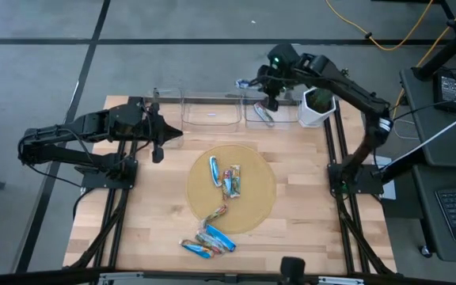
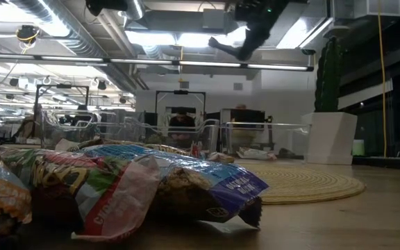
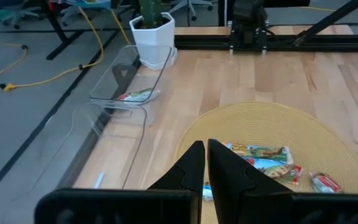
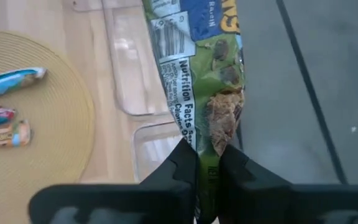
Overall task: Pick and place Granola Bars by type
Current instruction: Put the green granola bar into the middle transparent bin
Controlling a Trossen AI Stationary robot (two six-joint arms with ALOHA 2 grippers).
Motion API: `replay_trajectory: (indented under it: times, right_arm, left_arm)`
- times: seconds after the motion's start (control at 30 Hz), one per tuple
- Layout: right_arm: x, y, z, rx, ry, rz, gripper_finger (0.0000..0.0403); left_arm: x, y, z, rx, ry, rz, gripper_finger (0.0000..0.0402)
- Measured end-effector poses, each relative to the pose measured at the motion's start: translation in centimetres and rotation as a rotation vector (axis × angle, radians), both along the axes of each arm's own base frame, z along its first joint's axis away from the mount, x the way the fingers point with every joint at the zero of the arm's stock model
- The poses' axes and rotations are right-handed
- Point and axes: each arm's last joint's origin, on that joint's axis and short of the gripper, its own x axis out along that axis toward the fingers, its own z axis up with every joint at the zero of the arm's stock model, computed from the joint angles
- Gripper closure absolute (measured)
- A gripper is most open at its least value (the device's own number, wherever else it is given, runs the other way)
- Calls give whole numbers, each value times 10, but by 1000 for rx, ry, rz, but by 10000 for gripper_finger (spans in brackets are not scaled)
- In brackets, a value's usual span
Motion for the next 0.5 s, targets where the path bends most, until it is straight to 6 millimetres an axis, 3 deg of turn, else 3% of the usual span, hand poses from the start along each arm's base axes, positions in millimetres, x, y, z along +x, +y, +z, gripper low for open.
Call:
replay_trajectory:
  times: [0.27,0.5]
  right_arm:
    - [32,-26,35,-40,-114,-45,375]
    - [49,-39,6,43,-75,-50,366]
  left_arm:
    - [0,1,0,9,2,18,386]
    - [0,1,0,9,2,18,386]
